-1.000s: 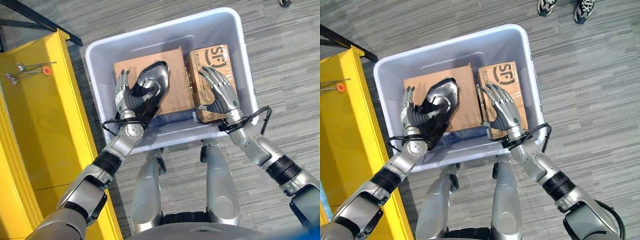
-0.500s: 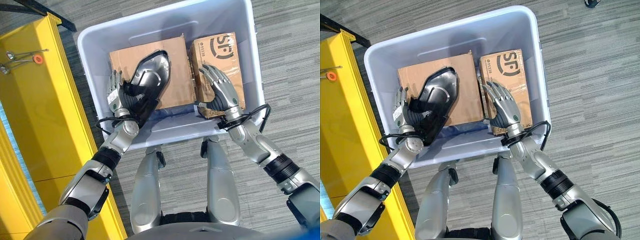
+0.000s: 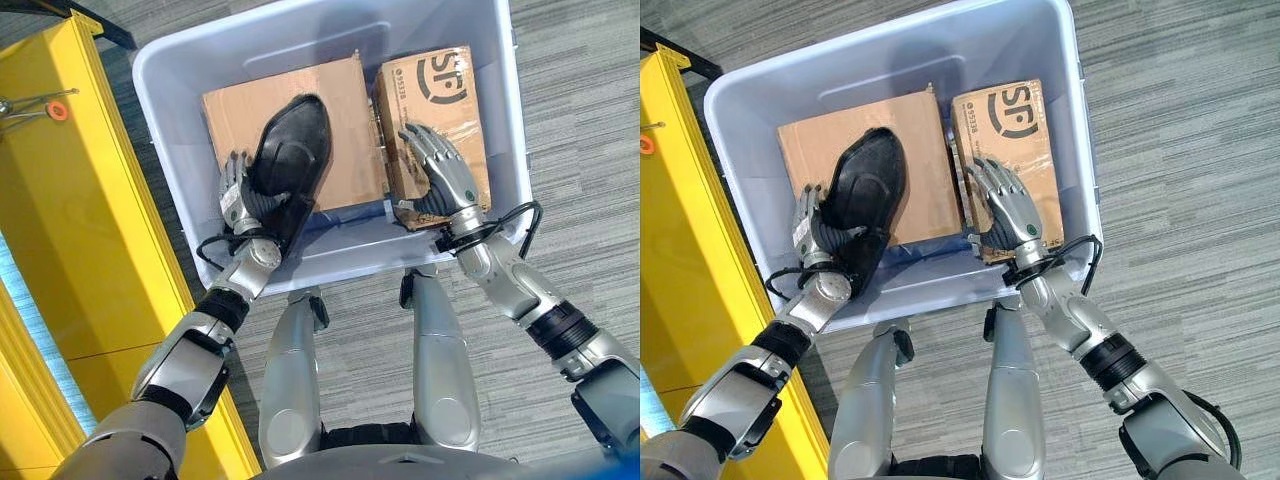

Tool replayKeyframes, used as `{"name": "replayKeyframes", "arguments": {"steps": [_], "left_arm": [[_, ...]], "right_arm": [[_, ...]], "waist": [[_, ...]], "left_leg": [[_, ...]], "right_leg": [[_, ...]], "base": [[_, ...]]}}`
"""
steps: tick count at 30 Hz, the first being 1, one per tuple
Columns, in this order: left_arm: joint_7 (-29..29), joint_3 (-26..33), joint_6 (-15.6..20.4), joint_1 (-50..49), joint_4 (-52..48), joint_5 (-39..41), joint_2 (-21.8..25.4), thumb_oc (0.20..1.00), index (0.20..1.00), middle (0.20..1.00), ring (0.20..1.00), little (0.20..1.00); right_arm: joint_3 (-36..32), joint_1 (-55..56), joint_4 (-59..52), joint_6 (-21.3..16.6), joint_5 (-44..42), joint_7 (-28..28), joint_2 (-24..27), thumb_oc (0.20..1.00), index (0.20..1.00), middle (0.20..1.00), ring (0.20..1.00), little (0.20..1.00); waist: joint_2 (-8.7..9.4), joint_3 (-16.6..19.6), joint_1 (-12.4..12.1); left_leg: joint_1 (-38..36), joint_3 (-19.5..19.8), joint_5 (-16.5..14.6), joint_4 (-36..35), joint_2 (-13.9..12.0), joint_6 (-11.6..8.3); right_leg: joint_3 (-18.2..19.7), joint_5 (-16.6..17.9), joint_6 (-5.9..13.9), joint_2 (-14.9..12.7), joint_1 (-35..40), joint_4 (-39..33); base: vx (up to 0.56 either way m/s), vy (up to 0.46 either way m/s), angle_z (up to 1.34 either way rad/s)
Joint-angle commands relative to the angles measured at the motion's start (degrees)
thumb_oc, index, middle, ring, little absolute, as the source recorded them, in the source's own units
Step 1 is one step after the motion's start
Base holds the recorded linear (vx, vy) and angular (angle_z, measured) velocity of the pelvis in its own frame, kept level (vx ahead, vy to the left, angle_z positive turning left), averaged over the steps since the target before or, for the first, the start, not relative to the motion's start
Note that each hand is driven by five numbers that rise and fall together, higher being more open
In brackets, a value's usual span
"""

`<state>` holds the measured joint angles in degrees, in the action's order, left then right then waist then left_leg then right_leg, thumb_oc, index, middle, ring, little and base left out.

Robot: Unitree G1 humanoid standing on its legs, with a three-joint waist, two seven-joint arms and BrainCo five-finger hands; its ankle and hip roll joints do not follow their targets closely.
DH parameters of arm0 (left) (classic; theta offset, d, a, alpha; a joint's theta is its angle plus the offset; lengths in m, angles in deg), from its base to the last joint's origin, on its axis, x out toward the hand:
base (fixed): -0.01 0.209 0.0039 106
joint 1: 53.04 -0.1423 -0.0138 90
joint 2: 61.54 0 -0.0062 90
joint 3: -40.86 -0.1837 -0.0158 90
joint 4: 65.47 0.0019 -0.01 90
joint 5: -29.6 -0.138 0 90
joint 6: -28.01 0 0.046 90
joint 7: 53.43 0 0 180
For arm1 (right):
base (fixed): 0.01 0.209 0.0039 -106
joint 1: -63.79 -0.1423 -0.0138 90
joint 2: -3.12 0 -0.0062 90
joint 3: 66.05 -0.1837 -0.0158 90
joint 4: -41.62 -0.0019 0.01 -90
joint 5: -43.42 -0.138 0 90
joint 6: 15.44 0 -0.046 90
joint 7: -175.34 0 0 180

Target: Move parts from the plastic box to the shelf.

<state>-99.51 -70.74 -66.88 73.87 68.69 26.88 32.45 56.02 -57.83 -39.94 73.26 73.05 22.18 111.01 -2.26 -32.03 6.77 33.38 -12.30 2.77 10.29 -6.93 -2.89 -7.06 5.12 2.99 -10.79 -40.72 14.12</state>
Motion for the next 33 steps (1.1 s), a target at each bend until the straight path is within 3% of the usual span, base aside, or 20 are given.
{"name": "replayKeyframes", "arguments": {"steps": [1,4,5,9,11,23,31,33], "left_arm": [[-4.25,3.05,3.04,-2.21,4.28,3.91,-0.15,1.000,1.000,1.000,1.000,1.000],[-5.05,6.16,7.01,-1.08,5.61,8.04,0.30,1.000,1.000,1.000,1.000,1.000],[-3.17,6.96,9.83,-1.03,5.18,10.01,-0.23,1.000,1.000,1.000,1.000,1.000],[-0.65,7.42,13.50,-1.93,3.32,13.08,-1.51,1.000,1.000,1.000,1.000,1.000],[0.83,6.31,18.08,-4.47,-0.63,13.43,-5.16,1.000,1.000,1.000,1.000,1.000],[-0.05,4.07,20.12,-3.89,-8.47,15.29,-10.02,1.000,1.000,1.000,1.000,1.000],[-4.10,6.18,17.09,4.46,-15.68,15.43,-7.79,1.000,1.000,1.000,1.000,1.000],[-4.22,6.27,14.14,6.84,-17.41,14.33,-6.05,1.000,1.000,1.000,1.000,1.000]], "right_arm": [[-0.16,-0.59,-1.30,-0.45,2.02,2.74,-1.44,1.000,1.000,1.000,1.000,1.000],[0.56,-1.98,-0.40,0.75,1.61,3.53,-1.85,1.000,1.000,1.000,1.000,1.000],[0.83,-2.13,-0.58,1.87,1.49,3.80,-2.28,1.000,1.000,1.000,1.000,1.000],[0.53,-1.41,-0.80,2.38,1.97,4.39,-2.46,1.000,1.000,1.000,1.000,1.000],[-0.15,-0.15,-1.58,2.94,2.49,4.99,-2.75,1.000,1.000,1.000,1.000,1.000],[-1.24,-0.38,-2.39,4.30,2.70,4.54,-3.50,1.000,1.000,1.000,1.000,1.000],[-1.80,-1.68,-2.57,5.13,3.52,1.63,-3.60,1.000,1.000,1.000,1.000,1.000],[-2.29,-1.63,-2.86,4.95,3.15,0.77,-3.16,1.000,1.000,1.000,1.000,1.000]], "waist": [[1.98,2.23,-0.32],[1.98,2.23,-0.71],[1.98,2.23,-1.05],[1.85,2.23,-1.41],[1.88,2.23,-2.01],[2.82,2.23,-2.22],[3.31,2.23,-1.09],[3.28,2.23,-0.75]], "left_leg": [[7.23,-0.65,1.95,5.91,0.68,-0.41],[8.27,-0.59,2.43,5.74,0.63,-0.39],[8.53,-0.35,2.47,5.63,0.65,-0.35],[8.79,0.00,2.45,5.62,0.82,-0.18],[8.83,0.46,2.50,5.12,1.04,0.05],[8.17,0.49,2.20,5.23,0.76,0.08],[6.16,-0.05,1.79,6.05,-0.06,-0.37],[5.49,-0.22,1.66,6.15,-0.16,-0.39]], "right_leg": [[-1.10,-3.39,2.05,0.34,0.25,3.76],[-1.13,-3.01,1.93,0.45,-0.76,3.54],[-1.37,-2.99,2.00,0.43,-0.94,3.54],[-1.57,-3.00,2.10,0.38,-1.10,3.65],[-2.06,-2.97,2.31,0.36,-0.94,3.48],[-2.30,-3.24,2.48,0.58,-0.19,4.03],[-1.84,-4.13,1.89,0.63,1.61,5.05],[-1.79,-4.45,1.71,0.76,2.25,5.23]], "base": [[0.00,0.000,0.00],[-0.01,-0.046,0.03],[-0.01,-0.044,0.03],[0.00,-0.033,0.04],[0.00,-0.051,0.04],[0.01,-0.029,0.04],[0.00,0.000,0.00],[0.00,0.000,0.00]]}}
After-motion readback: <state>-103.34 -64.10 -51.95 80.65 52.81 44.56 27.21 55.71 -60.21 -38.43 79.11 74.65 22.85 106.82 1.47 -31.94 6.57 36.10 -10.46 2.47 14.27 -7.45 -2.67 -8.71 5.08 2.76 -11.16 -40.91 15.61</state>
